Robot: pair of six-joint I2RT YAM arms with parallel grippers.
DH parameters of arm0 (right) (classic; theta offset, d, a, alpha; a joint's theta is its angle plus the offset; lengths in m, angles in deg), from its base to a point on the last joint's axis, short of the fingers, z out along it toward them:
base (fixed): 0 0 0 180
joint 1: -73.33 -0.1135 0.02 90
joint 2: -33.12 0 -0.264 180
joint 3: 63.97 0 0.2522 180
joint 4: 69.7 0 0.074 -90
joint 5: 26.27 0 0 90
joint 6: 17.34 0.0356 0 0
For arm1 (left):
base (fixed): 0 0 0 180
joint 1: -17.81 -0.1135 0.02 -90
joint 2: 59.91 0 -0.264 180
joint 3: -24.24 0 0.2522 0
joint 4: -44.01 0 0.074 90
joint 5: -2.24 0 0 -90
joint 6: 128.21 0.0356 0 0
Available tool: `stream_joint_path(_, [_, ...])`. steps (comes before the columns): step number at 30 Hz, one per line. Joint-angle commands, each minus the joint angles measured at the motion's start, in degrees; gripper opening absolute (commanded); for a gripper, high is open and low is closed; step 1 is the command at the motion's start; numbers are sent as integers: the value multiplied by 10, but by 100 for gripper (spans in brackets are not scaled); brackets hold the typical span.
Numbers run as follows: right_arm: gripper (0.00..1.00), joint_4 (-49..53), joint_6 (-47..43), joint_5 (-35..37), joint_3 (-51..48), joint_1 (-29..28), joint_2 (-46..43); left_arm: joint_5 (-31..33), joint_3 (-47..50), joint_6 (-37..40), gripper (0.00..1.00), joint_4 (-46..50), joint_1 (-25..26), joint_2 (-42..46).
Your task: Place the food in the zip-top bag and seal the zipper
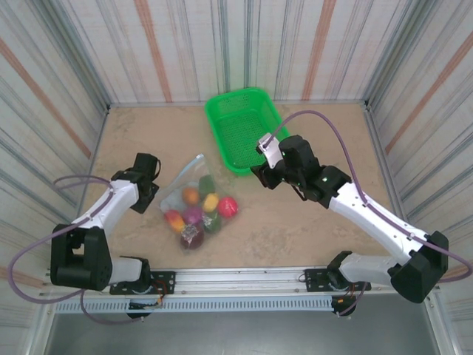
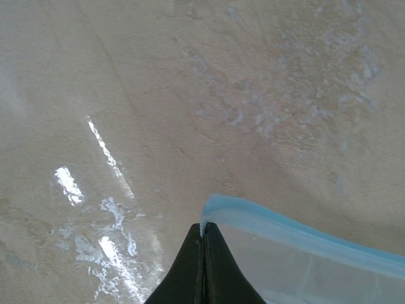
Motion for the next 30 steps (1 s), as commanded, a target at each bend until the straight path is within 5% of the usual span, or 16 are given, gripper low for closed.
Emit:
stream_joint_path(1, [63, -3, 38, -16, -26, 12, -30, 4, -31, 48, 17, 17, 6, 5])
stream_joint_path(10, [86, 2, 61, 52, -77, 35, -105, 47, -66, 206, 99, 64, 12, 198])
stream_joint_path(11, [99, -5, 66, 68, -90, 36, -121, 38, -72, 240, 99, 52, 17, 215])
stream_joint_path(13, [99, -23, 71, 99, -114, 36, -149, -27, -71, 328, 98, -6, 24, 241])
stream_joint_path(17, [99, -45, 38, 107, -154, 53, -189, -280, -56, 473, 99, -133, 28, 265])
stream_joint_path(19, [99, -64, 31, 112, -171, 67, -199, -278, -59, 482, 99, -153, 32, 257])
stream_joint_path(23, [99, -99, 74, 122, -191, 102, -198, -126, -71, 465, 99, -156, 29, 211])
stream_joint_path(26, [99, -133, 43, 107, -206, 114, -182, -207, 8, 597, 99, -317, 12, 192])
stream_joint_path(30, [99, -212, 13, 107, -232, 159, -115, -182, 105, 641, 99, -480, -8, 163])
